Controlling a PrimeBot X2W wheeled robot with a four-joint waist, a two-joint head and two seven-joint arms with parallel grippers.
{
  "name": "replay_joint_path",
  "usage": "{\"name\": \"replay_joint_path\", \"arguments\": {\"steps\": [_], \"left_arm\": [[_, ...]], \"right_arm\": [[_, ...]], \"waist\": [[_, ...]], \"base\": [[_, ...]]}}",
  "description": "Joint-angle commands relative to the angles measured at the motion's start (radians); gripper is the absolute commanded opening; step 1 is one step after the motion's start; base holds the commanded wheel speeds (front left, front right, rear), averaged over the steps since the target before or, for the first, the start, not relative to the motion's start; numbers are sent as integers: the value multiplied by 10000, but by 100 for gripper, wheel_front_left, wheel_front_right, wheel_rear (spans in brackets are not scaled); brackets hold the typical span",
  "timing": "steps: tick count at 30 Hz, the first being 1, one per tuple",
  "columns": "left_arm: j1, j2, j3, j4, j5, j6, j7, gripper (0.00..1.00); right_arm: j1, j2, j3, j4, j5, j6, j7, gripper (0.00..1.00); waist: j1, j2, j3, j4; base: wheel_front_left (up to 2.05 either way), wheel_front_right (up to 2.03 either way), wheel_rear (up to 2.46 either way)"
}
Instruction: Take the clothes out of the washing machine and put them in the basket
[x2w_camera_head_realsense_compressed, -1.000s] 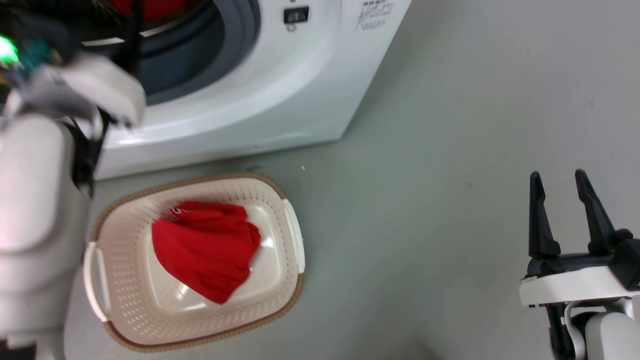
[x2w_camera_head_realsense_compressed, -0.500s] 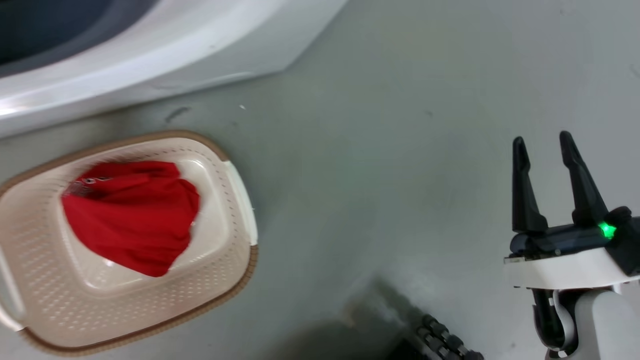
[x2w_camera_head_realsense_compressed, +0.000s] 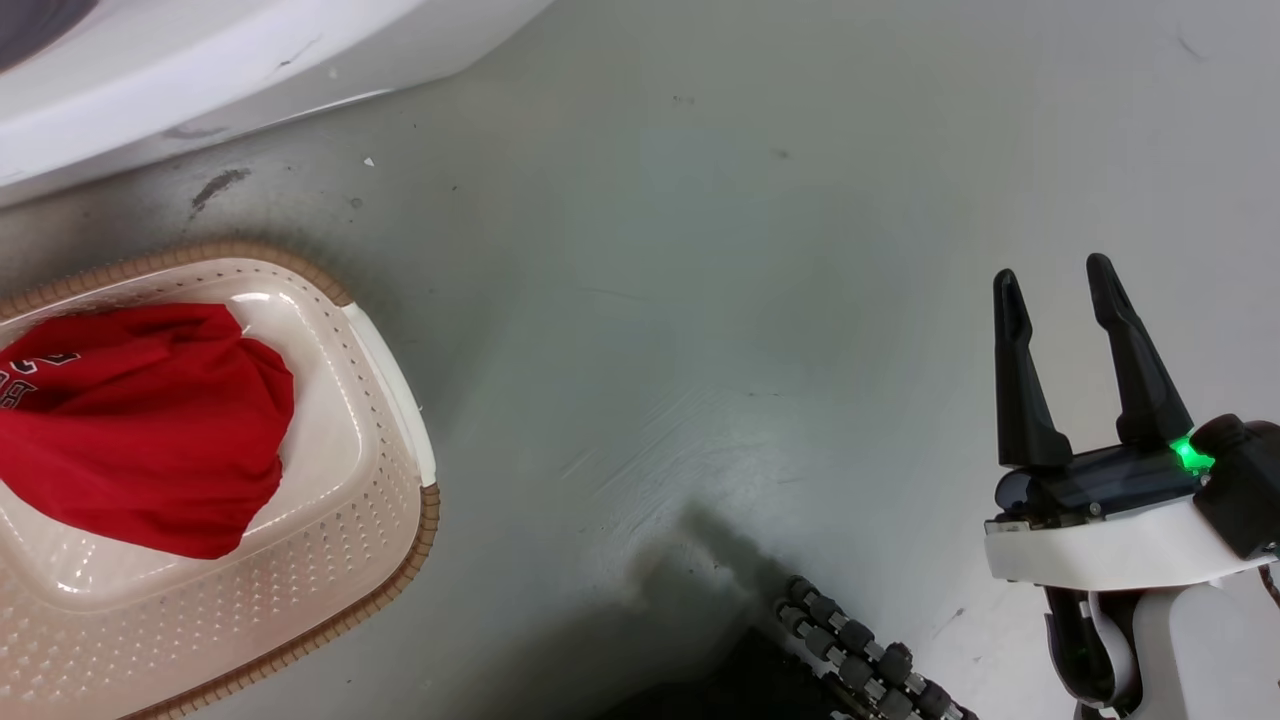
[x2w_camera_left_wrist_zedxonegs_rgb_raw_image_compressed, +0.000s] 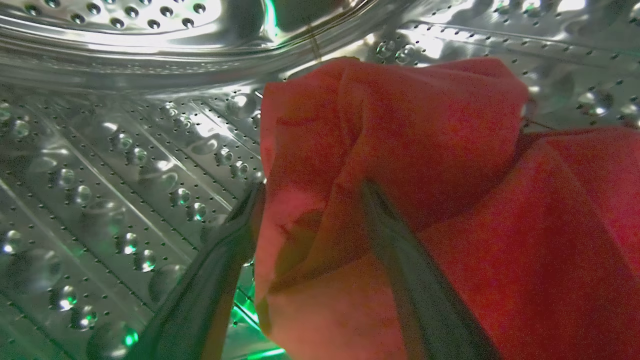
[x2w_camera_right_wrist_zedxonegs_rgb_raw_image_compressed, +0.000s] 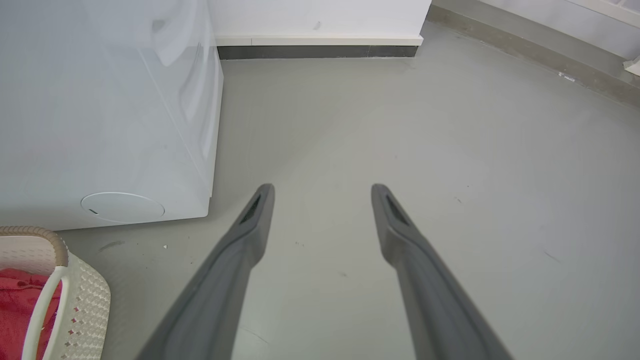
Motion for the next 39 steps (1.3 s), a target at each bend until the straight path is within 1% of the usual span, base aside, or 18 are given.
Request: {"name": "replay_joint_path", "arguments": {"steps": [1, 5, 8, 9, 10, 11, 18, 21, 25, 29, 32, 35, 39], "left_arm": [[-205, -85, -55, 499, -34, 81, -29, 100], [-296, -104, 61, 859, -204, 188, -65, 100], [-318, -140, 113, 1227, -325, 247, 141, 100], [-349, -146, 81, 1263, -335, 223, 163, 96], [-421, -137, 39, 1256, -301, 198, 105, 44], [-493, -140, 7, 1274, -304, 159, 70, 0], [-791, -69, -223, 1445, -267, 16, -302, 0], [-783, -80, -288, 1463, -291, -19, -631, 0], [-437, -352, -178, 1746, -600, -33, -1178, 0], [-100, -702, -300, 1876, -729, -133, -1853, 0], [491, -1001, -288, 2075, -955, -193, -2595, 0], [891, -1223, -366, 2170, -1128, -275, -3100, 0], [1908, -1604, -522, 2280, -1365, -331, -4076, 0]], "right_arm": [[133, 19, 65, -84, 14, -10, -24, 100], [109, 19, 120, -104, 44, -10, -24, 100], [121, 17, 153, -140, 42, -10, -24, 100], [121, 19, 148, -153, 42, -10, -24, 100], [109, 19, 142, -162, 36, -10, -24, 100], [85, 19, 137, -159, 29, -12, -24, 100], [-120, 19, 154, -108, 45, -10, -24, 100], [-226, 17, 156, -66, -12, -12, -24, 100], [-335, 16, 27, -26, -193, -12, -24, 100], [-465, 16, -177, -70, -401, -10, -24, 100], [-422, 10, -293, 41, -663, -12, -24, 100], [-347, 14, -363, 81, -899, -12, -24, 100], [-182, 13, -576, 233, -1144, -12, -24, 100]], "waist": [[-2, -1, 86, 27], [-2, -1, 90, -15], [-2, -1, 73, -49], [-2, -1, 92, -46], [-2, -1, 119, -40], [-2, -1, 140, -35], [-2, -1, 164, -4], [-2, -1, 94, 32], [-2, -1, -314, 316], [-2, -1, -830, 748], [-2, -1, -1437, 1064], [-2, -1, -1852, 1387], [-2, -1, -2617, 1802]], "base": [[0, 0, 0], [0, 0, 0], [0, 0, 0], [0, 0, 0], [0, 0, 0], [0, 0, 0], [0, 0, 0], [0, 0, 0], [0, 0, 0], [0, 0, 0], [0, 0, 0], [0, 0, 0], [0, 0, 0]]}}
